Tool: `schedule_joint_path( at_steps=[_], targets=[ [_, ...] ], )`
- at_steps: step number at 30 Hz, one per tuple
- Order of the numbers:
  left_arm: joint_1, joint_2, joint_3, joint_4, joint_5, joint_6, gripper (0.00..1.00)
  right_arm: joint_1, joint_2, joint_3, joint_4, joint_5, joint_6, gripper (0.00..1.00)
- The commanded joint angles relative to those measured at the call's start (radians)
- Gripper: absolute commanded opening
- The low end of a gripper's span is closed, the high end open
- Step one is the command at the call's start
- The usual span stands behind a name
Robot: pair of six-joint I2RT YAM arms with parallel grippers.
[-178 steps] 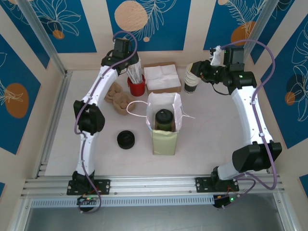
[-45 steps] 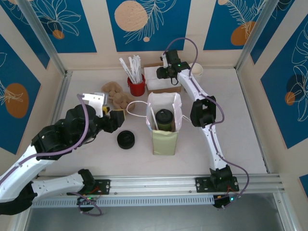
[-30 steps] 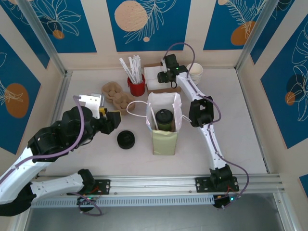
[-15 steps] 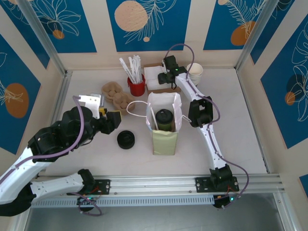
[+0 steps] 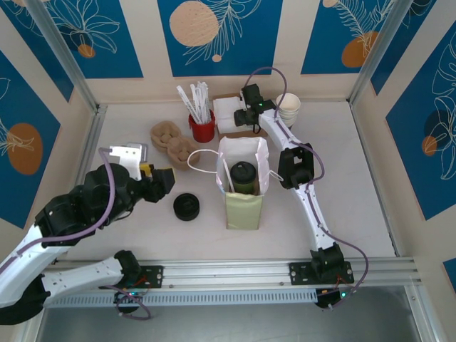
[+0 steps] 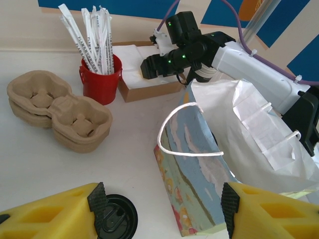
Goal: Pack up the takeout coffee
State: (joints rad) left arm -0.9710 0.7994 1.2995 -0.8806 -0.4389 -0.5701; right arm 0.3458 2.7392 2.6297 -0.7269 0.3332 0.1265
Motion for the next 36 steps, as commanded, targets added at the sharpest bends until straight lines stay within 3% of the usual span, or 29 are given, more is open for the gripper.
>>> schedule_joint_path(
  at_steps=[1, 6, 22, 25, 30, 36],
  targets=[
    [-0.005, -0.012, 0.004, -0.020, -0.007, -0.014, 0.65, 0.004, 0.030, 0.029, -0.041, -0.013, 0.013, 0.58],
    [-0.005, -0.061, -0.002, -0.038, -0.023, -0.021, 0.65, 0.004, 0.010, 0.036, -0.061, -0.028, 0.012, 0.45],
    [-0.005, -0.101, -0.043, -0.037, -0.019, -0.050, 0.67, 0.011, -0.113, 0.030, -0.016, 0.001, 0.025, 0.30],
    [-0.006, -0.103, -0.039, -0.041, -0.027, -0.045, 0.67, 0.009, -0.127, 0.024, -0.005, -0.006, 0.030, 0.20],
    [-0.005, -0.117, -0.046, -0.047, -0.038, -0.044, 0.68, 0.010, -0.163, 0.027, -0.006, 0.004, 0.027, 0.18],
    [-0.005, -0.126, -0.049, -0.052, -0.050, -0.042, 0.69, 0.009, -0.232, 0.036, -0.001, -0.004, 0.021, 0.04]
  ],
)
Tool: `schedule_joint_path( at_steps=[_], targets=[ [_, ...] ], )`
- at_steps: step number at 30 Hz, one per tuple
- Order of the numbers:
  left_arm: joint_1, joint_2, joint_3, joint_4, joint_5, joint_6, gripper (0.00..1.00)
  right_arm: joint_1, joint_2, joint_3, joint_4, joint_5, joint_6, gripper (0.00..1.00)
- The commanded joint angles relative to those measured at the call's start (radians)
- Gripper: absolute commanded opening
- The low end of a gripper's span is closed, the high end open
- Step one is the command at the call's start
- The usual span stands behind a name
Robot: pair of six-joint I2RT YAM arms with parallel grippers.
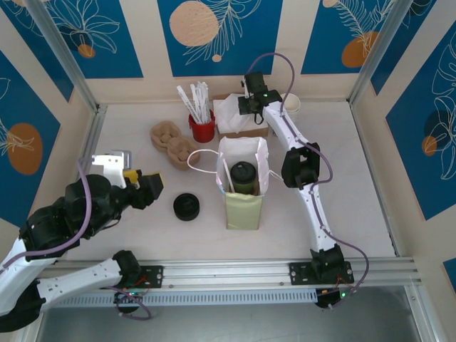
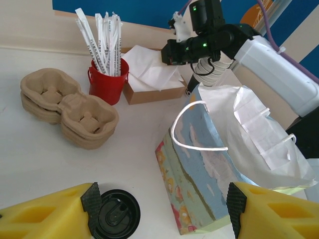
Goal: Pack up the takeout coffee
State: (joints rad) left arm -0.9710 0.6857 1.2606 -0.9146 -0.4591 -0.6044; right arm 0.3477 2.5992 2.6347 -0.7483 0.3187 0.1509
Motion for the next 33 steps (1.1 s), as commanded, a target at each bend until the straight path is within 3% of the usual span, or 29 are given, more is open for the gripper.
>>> schedule_joint_path(
  at_steps=[1, 11, 18, 26, 29, 33],
  targets=[
    [-0.005, -0.012, -0.009, -0.019, -0.031, -0.007, 0.70, 0.007, -0.105, 0.036, 0.020, 0.012, -0.004, 0.03],
    [-0.005, -0.011, -0.039, 0.036, -0.038, 0.023, 0.75, 0.001, -0.315, 0.071, -0.074, -0.088, 0.035, 0.00],
    [-0.005, 0.019, -0.113, 0.171, -0.070, 0.013, 0.83, -0.052, -0.552, 0.015, -0.204, -0.461, 0.308, 0.00],
    [-0.002, 0.127, -0.117, 0.222, -0.133, 0.021, 0.87, -0.105, -0.875, -0.317, -0.121, -0.829, 0.723, 0.00],
    [0.000, 0.149, -0.137, 0.306, -0.077, 0.073, 0.88, -0.103, -1.009, -0.486, -0.046, -0.900, 0.868, 0.00],
    [0.000, 0.195, -0.132, 0.373, 0.000, 0.138, 0.90, -0.089, -1.245, -0.851, 0.164, -0.874, 1.101, 0.00]
  ],
)
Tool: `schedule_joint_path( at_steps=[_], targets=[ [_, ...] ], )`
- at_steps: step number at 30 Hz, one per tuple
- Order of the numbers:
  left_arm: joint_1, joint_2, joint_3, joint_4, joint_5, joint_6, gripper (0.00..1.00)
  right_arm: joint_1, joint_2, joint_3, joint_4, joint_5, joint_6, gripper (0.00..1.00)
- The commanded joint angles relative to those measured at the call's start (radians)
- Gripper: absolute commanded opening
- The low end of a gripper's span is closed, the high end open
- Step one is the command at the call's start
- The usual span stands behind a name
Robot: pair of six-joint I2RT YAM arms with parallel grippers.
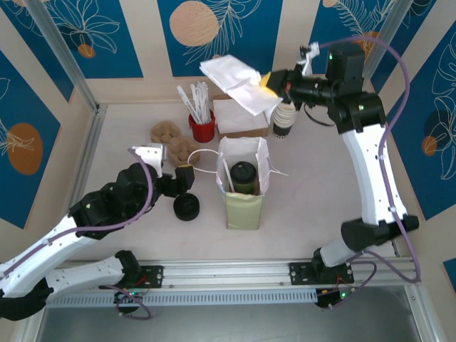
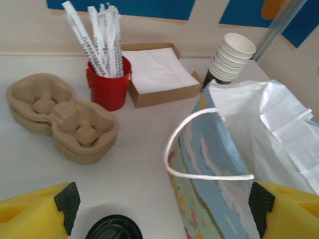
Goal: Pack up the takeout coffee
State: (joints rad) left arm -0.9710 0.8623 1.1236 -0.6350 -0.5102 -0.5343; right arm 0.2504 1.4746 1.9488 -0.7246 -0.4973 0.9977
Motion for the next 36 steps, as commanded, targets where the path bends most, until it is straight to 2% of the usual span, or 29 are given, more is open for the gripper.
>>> schedule_joint_path(
  at_steps=[1, 4, 8, 18, 23, 30, 36],
  targets=[
    [0.000, 0.030, 0.011, 0.091, 0.046, 0.076, 0.90, 0.012, -0.172, -0.237, 0.167, -0.029, 0.295, 0.00],
    [0.002, 0.056, 0.024, 0.088, 0.026, 0.103, 0.90, 0.020, -0.306, -0.409, 0.203, 0.034, 0.376, 0.00],
    [0.004, 0.061, 0.024, 0.103, 0.016, 0.129, 0.91, 0.052, -0.390, -0.495, 0.165, 0.082, 0.384, 0.00],
    [0.007, 0.044, 0.011, 0.101, 0.011, 0.131, 0.91, 0.145, -0.401, -0.574, 0.033, 0.103, 0.374, 0.00],
    [0.008, 0.033, -0.004, 0.100, 0.012, 0.118, 0.91, 0.166, -0.382, -0.634, -0.010, 0.159, 0.342, 0.00],
    [0.008, 0.010, -0.016, 0.086, 0.020, 0.098, 0.91, 0.275, -0.293, -0.519, -0.206, 0.441, 0.225, 0.00],
    [0.008, -0.001, -0.007, 0.056, 0.020, 0.089, 0.91, 0.367, -0.212, -0.447, -0.277, 0.584, 0.132, 0.00]
  ],
)
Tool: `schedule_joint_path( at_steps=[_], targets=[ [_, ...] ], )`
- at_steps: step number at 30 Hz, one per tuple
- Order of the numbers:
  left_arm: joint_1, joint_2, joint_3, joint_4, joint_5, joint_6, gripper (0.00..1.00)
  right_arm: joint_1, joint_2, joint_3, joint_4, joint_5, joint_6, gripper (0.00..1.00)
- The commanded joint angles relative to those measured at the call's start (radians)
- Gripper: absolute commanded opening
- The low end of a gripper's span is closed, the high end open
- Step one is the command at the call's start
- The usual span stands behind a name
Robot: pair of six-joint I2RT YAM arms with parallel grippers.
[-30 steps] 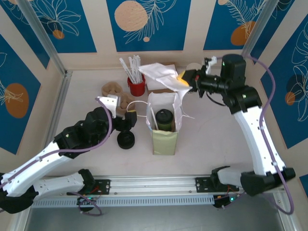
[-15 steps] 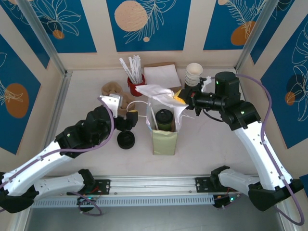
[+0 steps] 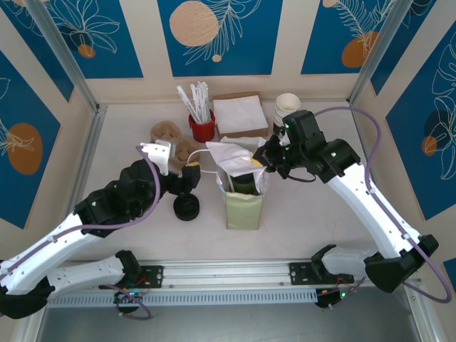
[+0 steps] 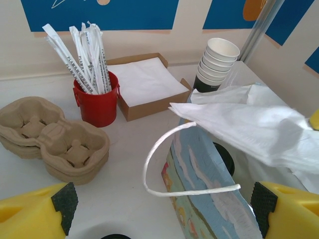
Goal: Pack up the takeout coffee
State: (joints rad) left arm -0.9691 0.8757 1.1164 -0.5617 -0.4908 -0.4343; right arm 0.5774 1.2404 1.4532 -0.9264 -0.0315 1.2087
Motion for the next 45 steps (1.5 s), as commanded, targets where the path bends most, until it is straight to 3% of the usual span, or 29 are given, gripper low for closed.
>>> schedule_joint_path(
  at_steps=[1, 3, 5, 11, 14, 17, 21, 24, 28, 38, 45],
  targets=[
    [0.005, -0.015, 0.002, -0.020, -0.003, -0.011, 0.91, 0.054, 0.031, 0.063, -0.083, 0.137, -0.099, 0.03],
    [0.006, -0.018, 0.001, -0.021, -0.006, -0.008, 0.91, 0.085, 0.040, 0.098, -0.102, 0.200, -0.148, 0.15],
    [0.006, -0.019, 0.000, -0.021, -0.005, -0.008, 0.91, 0.104, 0.041, 0.141, -0.133, 0.262, -0.175, 0.37],
    [0.005, -0.012, 0.007, -0.030, -0.015, 0.004, 0.91, 0.130, 0.039, 0.239, -0.164, 0.394, -0.310, 0.49],
    [0.006, -0.005, 0.015, -0.032, -0.013, 0.010, 0.92, 0.133, 0.046, 0.259, -0.154, 0.378, -0.334, 0.48],
    [0.006, -0.001, 0.016, -0.032, -0.014, 0.009, 0.92, 0.152, 0.044, 0.254, -0.104, 0.296, -0.367, 0.38],
    [0.006, 0.003, 0.007, -0.031, -0.015, 0.008, 0.93, 0.189, 0.065, 0.233, -0.060, 0.184, -0.383, 0.35],
    [0.005, 0.006, 0.006, -0.032, -0.016, 0.007, 0.93, 0.223, 0.108, 0.256, -0.134, 0.231, -0.381, 0.42],
    [0.006, 0.008, 0.001, -0.031, -0.020, 0.004, 0.93, 0.237, 0.118, 0.205, -0.132, 0.242, -0.382, 0.42],
    [0.006, 0.011, -0.011, -0.029, -0.020, 0.001, 0.94, 0.229, 0.163, 0.083, -0.079, 0.233, -0.395, 0.25],
    [0.004, -0.002, -0.021, -0.031, -0.018, -0.004, 0.94, 0.228, 0.227, 0.072, -0.093, 0.316, -0.430, 0.23]
  ],
)
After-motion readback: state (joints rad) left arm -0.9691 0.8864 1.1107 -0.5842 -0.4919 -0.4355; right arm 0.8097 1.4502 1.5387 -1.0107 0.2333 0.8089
